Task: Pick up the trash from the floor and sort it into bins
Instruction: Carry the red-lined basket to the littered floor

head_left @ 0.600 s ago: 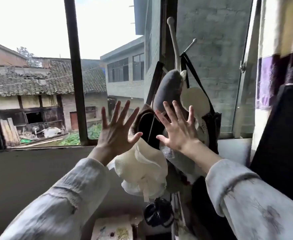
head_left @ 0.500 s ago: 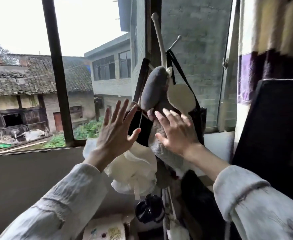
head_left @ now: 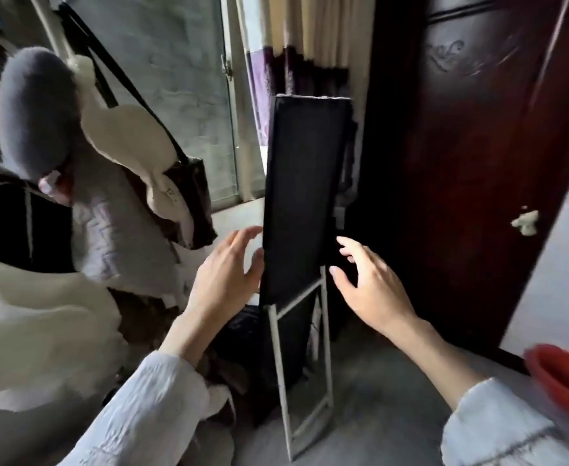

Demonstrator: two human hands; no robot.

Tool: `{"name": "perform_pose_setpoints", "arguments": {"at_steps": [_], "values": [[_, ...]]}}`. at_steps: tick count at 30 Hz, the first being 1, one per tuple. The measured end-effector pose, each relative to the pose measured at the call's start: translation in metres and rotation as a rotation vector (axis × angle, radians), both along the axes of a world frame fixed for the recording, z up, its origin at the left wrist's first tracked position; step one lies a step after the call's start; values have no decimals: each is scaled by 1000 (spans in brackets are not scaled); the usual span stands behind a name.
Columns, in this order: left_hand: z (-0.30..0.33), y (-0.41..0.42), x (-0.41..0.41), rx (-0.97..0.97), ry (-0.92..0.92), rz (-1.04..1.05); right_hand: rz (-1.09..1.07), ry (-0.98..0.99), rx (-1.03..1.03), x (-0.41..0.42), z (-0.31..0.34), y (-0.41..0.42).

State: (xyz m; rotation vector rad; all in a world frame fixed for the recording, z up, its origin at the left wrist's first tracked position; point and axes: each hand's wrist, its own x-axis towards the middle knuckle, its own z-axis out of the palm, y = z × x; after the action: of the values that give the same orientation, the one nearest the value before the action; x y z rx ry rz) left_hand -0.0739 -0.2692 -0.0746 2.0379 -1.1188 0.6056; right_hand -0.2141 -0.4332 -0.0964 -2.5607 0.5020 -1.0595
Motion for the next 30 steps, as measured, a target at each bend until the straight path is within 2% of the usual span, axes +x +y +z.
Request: {"name": "perform_pose_setpoints", "arguments": {"at_steps": [6,12,20,30], "values": [[-73,-137,-57,118,147,-350,-239,-1,241,-98,-61,-101],[-130,-271,-134,276,266,-578,-417,22,455,-190,-132,-200],[-194,-449,-225,386,562,-705,-541,155,582,-287,-176,-348],[-262,-643,-251,487,719,-757,-667,247,734,-324,-221,-520]]}}
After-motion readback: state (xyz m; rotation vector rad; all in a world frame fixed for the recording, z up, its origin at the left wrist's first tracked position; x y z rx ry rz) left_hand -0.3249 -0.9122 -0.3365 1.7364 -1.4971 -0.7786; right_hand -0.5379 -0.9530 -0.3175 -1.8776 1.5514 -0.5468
